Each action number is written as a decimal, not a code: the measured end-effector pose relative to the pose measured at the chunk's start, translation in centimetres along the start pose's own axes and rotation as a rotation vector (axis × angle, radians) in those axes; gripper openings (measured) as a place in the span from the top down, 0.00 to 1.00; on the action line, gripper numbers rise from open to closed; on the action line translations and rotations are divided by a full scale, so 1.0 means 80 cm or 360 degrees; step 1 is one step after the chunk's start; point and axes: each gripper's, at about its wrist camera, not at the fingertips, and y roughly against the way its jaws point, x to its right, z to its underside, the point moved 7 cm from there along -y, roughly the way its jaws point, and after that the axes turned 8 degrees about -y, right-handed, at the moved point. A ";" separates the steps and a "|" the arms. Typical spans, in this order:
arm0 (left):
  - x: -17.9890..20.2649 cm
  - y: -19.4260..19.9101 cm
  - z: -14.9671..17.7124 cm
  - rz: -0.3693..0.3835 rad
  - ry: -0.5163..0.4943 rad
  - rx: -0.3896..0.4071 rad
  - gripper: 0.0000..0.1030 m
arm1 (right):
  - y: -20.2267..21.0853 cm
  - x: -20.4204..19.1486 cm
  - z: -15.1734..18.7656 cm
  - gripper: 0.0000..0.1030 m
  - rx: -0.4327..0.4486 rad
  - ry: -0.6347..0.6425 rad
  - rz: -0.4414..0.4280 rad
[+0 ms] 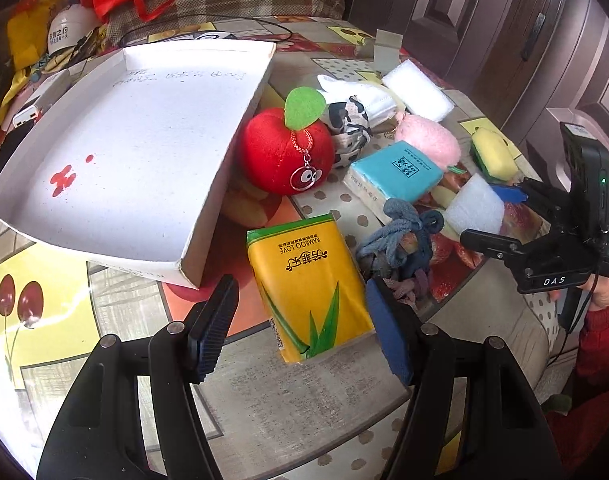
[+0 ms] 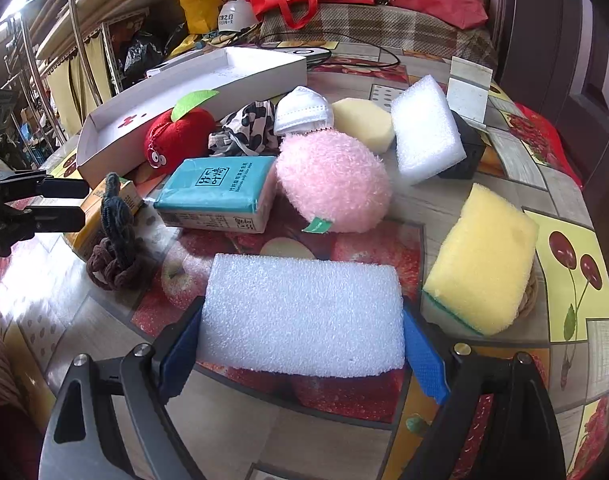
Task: Organize soft objects
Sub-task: 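Grasp the white foam block with the right gripper while the left gripper grasps the yellow tissue pack, then carry the foam block and tissue pack with both grippers over the white tray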
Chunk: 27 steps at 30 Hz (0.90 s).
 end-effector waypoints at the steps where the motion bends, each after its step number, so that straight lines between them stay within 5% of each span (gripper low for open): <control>1: 0.002 0.000 0.002 -0.0008 -0.0018 0.0001 0.36 | 0.000 0.000 0.000 0.12 0.0000 0.0000 0.0000; 14: 0.017 -0.011 -0.003 -0.0023 -0.0062 -0.0033 0.36 | 0.000 -0.003 0.001 0.12 -0.0002 0.0008 0.0000; 22: 0.002 -0.022 0.011 -0.0141 -0.0111 -0.0080 0.36 | 0.000 -0.002 0.000 0.12 -0.0004 0.0009 0.0001; 23: 0.001 -0.020 0.011 -0.0118 -0.0112 -0.0060 0.50 | 0.000 -0.003 0.000 0.12 -0.0003 0.0007 0.0001; 27: 0.002 -0.014 0.013 -0.0060 -0.0144 0.0001 0.53 | 0.001 -0.004 0.000 0.13 0.0008 -0.0003 -0.0027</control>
